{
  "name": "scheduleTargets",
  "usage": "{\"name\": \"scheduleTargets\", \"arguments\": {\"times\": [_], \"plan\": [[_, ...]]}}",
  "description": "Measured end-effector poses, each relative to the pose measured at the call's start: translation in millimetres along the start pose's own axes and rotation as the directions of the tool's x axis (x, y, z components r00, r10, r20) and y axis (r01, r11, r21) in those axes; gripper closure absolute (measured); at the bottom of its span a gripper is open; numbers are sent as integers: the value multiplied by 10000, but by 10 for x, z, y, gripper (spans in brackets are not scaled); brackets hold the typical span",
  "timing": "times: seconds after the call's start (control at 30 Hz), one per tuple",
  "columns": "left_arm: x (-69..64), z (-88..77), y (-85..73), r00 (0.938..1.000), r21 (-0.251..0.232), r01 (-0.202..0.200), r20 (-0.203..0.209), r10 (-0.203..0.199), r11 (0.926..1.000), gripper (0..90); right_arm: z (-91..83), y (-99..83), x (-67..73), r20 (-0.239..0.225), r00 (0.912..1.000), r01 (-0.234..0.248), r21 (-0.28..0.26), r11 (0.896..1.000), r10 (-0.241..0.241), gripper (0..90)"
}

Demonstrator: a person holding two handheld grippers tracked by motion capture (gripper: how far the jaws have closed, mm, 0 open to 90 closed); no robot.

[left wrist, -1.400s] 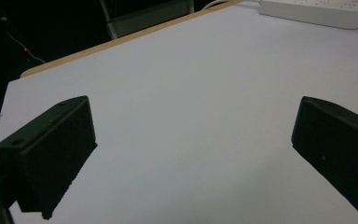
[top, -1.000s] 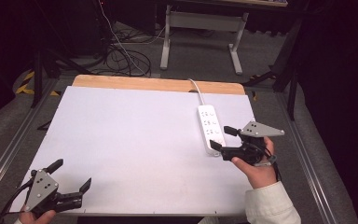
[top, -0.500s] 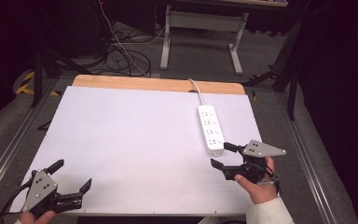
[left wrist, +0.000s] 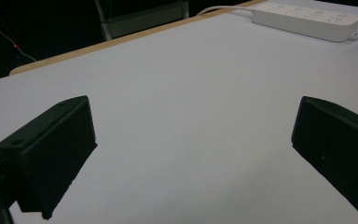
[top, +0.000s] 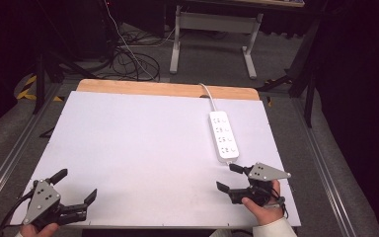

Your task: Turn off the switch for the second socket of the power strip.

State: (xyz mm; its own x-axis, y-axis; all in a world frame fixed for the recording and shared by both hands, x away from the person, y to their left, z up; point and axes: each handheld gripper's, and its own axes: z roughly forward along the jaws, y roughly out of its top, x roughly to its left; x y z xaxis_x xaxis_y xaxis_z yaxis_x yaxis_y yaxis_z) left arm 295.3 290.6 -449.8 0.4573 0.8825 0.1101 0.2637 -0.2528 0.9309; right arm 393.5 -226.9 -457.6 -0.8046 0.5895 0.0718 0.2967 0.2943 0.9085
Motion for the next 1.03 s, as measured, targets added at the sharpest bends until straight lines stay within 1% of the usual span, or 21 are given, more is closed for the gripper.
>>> {"name": "scheduleTargets", "arguments": {"times": [0.1,0.17,0.27,0.37,0.43,0.53,0.67,0.73,0.83,0.87,0.97,1.03], "plan": [[-2,2,0,10000,-18,-2,24,2,10000,4,50,-107,22,-78,9999,-66,299,9995,69,216],[1,2,-1,10000,-1,-65,-22,65,10000,4,68,-151,35,-61,9999,-91,392,9992,93,216],[1,6,-4,9998,33,-162,-116,162,9999,4,92,-231,60,94,9999,-138,451,9989,134,217],[5,8,-5,9999,91,-159,-67,160,9998,4,115,-295,68,161,9998,-113,601,9981,103,217],[3,7,-6,9999,83,-120,-69,120,9999,4,120,-304,74,221,9998,-17,634,9980,3,216],[4,9,-6,9999,99,-155,-44,156,9998,5,106,-293,76,312,9995,11,499,9988,-27,217],[3,10,-9,9995,91,-252,-198,254,9996,4,64,-291,53,709,9972,201,438,9988,-232,225],[3,12,-12,9993,63,-277,-247,279,9996,4,26,-290,30,858,9961,184,357,9992,-214,230],[3,11,-13,9992,-3,-290,-265,290,9996,4,6,-304,7,874,9961,121,347,9993,-151,231],[5,10,-13,9991,-6,-329,-270,329,9995,4,8,-305,7,919,9956,115,402,9991,-152,232],[5,13,-14,9994,-4,-273,-202,273,9996,4,11,-306,2,1079,9939,161,570,9982,-222,231],[11,17,-15,9996,-11,-240,-155,239,9997,4,11,-304,-4,973,9952,70,547,9985,-123,231]]}}
